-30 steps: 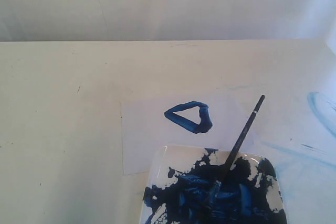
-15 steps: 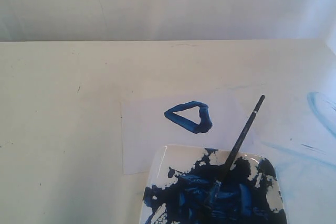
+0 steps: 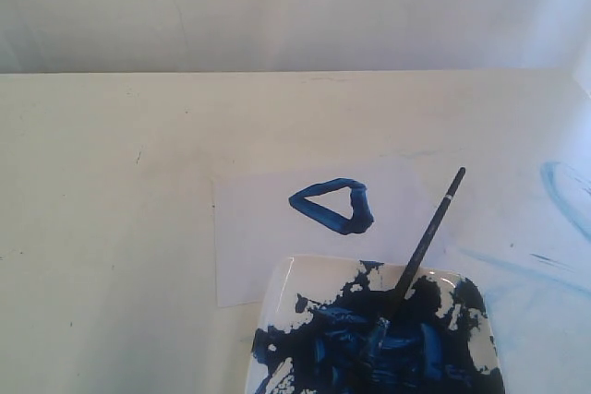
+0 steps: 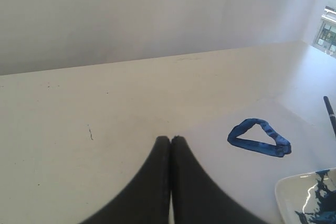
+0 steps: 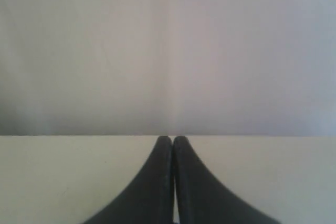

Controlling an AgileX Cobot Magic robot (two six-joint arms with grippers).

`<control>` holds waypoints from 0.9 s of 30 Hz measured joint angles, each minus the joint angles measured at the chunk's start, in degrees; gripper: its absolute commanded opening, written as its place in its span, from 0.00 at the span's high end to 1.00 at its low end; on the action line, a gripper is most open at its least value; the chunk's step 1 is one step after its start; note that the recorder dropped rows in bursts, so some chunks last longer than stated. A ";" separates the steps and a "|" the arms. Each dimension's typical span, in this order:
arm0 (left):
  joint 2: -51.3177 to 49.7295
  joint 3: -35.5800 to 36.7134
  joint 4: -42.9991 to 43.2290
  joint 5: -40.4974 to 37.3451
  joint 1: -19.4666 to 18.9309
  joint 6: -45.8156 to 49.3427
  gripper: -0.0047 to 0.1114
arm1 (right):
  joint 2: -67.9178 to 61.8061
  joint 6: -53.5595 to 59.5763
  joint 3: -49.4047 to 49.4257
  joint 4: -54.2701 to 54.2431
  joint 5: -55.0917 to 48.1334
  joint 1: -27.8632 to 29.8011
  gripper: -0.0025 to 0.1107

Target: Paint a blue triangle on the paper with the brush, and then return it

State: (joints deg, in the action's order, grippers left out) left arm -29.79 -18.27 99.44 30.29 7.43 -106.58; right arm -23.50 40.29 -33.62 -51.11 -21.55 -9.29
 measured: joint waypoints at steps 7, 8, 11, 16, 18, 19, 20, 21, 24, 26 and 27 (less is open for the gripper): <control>0.00 0.00 0.00 0.00 0.00 0.00 0.96 | 8.79 0.20 1.50 0.41 4.77 -6.98 0.98; 0.00 0.00 0.00 0.00 0.00 0.00 0.96 | 9.78 0.29 1.50 0.45 4.92 -7.29 0.98; 0.00 0.00 0.00 0.00 0.00 0.00 0.96 | 11.39 0.29 1.50 0.45 5.17 -7.38 0.98; 0.00 0.00 0.00 0.00 0.00 0.00 0.96 | 11.60 0.34 3.08 0.63 5.88 -7.68 0.98; 0.00 0.00 0.00 0.00 0.00 0.00 0.96 | 11.60 -0.84 5.09 2.21 7.72 -7.96 0.98; 0.00 0.00 0.00 0.00 0.00 0.00 0.96 | 11.60 -3.15 6.20 4.27 8.83 -8.04 0.98; 0.00 0.00 0.00 0.00 0.00 0.00 0.96 | 11.60 -6.00 7.08 7.30 9.78 -8.04 0.98; 0.00 0.00 0.00 0.00 0.00 0.00 0.96 | 11.60 -10.78 8.18 11.54 10.85 -8.04 0.98; 0.00 0.00 0.00 0.00 0.00 0.00 0.96 | 11.60 -29.35 11.57 27.25 14.06 -8.04 0.98; 0.00 0.00 0.00 0.00 0.00 0.00 0.96 | 11.60 -41.69 14.39 37.23 17.92 -8.04 0.98; 0.00 0.00 0.00 0.00 0.00 0.00 0.96 | 11.73 -44.94 16.22 41.57 19.69 -8.04 0.98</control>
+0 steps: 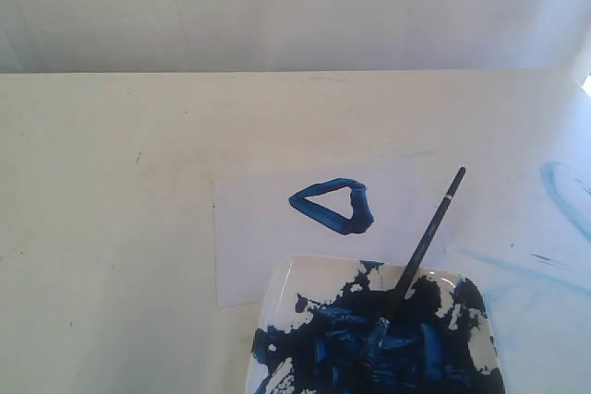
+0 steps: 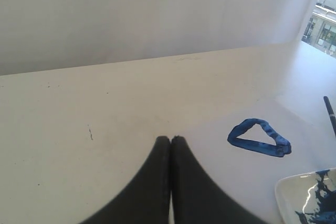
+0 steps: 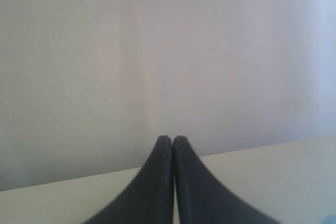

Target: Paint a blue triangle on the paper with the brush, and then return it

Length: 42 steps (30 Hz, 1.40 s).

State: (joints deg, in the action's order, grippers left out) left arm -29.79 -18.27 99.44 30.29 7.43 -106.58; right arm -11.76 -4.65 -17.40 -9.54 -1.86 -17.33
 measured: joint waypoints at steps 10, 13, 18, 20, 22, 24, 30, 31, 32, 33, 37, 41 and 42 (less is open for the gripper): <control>0.00 0.00 0.00 0.00 0.00 0.00 0.96 | 10.56 -7.22 16.81 8.67 -1.81 0.00 0.98; 0.00 0.00 0.00 0.00 0.00 0.00 0.96 | 11.34 -7.10 17.09 9.54 -10.45 0.00 0.98; 0.03 0.00 0.00 0.00 0.00 0.00 0.96 | 11.43 -2.18 17.31 10.29 -16.03 0.00 0.98; 0.13 0.00 0.00 0.00 0.00 0.00 0.96 | 11.43 -0.72 17.31 10.42 -16.45 0.00 0.98; 0.13 0.00 0.00 0.00 0.00 0.00 0.96 | 11.43 0.19 17.31 10.42 -16.65 0.00 0.98; 0.13 0.00 0.00 0.00 0.00 0.00 0.96 | 11.43 0.87 17.31 10.64 -16.65 0.00 0.98; 0.13 0.00 0.00 0.00 0.00 0.00 0.96 | 11.43 2.38 17.31 10.64 -16.69 1.33 0.98; 0.13 0.00 0.00 0.00 0.00 0.00 0.96 | 11.43 2.55 17.31 10.64 -16.79 2.48 0.98; 0.13 0.00 0.00 0.00 0.00 0.00 0.96 | 11.43 2.75 17.31 10.67 -16.79 3.18 0.98; 0.13 0.00 0.00 0.00 0.00 0.00 0.96 | 11.43 2.69 17.31 10.78 -16.79 3.89 0.98; 0.13 0.00 0.00 0.00 0.00 0.00 0.96 | 11.43 2.82 17.31 10.80 -16.79 4.38 0.98; 0.13 0.00 0.00 0.00 0.00 0.00 0.96 | 11.43 2.82 17.31 10.80 -16.79 4.38 0.98; 0.13 0.00 0.00 0.00 0.00 0.00 0.96 | 11.43 2.82 17.31 10.80 -16.79 4.38 0.98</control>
